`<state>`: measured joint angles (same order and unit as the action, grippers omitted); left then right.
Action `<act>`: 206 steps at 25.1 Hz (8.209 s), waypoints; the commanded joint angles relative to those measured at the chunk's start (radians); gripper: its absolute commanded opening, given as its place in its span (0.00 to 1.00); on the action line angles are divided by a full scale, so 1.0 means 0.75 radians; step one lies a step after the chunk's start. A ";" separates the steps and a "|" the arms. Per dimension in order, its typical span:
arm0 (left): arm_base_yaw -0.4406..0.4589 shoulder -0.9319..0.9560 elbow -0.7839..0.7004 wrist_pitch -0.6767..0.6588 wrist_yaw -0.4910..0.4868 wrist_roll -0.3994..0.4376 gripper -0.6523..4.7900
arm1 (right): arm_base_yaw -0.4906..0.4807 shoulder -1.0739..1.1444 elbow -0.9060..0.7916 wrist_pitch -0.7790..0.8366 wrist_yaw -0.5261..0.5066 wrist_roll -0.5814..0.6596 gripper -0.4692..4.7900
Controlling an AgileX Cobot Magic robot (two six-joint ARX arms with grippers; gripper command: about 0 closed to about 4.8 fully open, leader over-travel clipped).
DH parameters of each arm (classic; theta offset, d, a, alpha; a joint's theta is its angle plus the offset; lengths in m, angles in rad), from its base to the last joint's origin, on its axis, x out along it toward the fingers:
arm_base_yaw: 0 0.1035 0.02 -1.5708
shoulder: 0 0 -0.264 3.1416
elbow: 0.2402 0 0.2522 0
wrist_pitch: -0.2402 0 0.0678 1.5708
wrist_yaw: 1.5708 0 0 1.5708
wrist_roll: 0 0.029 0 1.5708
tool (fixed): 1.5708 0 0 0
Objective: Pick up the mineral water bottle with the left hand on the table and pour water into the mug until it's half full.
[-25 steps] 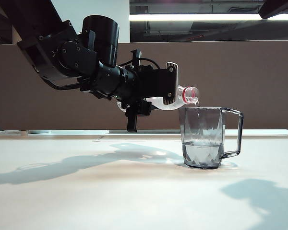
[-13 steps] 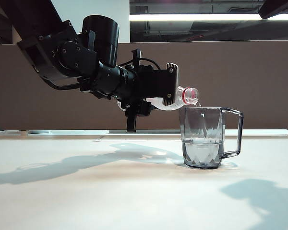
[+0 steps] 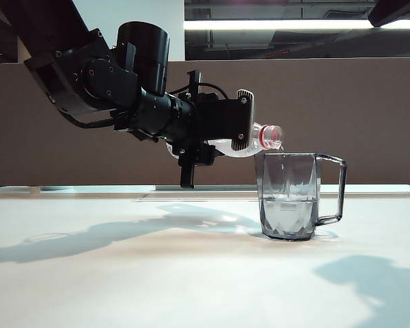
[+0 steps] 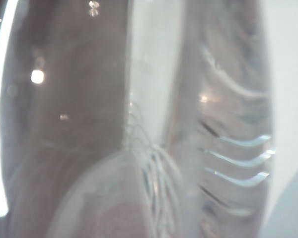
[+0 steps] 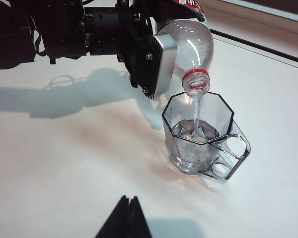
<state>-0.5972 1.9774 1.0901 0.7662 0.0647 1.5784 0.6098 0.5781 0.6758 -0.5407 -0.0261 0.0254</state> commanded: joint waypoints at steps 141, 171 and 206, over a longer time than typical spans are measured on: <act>0.306 -2.215 -1.107 -1.102 0.008 -2.219 0.11 | -0.001 -0.010 0.007 0.028 0.003 -0.005 0.07; 0.808 -2.630 -1.444 -1.004 0.008 -2.110 0.11 | 0.000 -0.011 0.007 0.027 0.002 -0.005 0.07; 0.806 -2.630 -1.444 -1.000 0.008 -2.095 0.11 | -0.001 -0.011 0.006 0.034 0.013 -0.007 0.07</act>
<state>0.0059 0.0044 0.0032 0.0040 0.0689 0.0071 0.6098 0.5728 0.6758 -0.5381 -0.0223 0.0254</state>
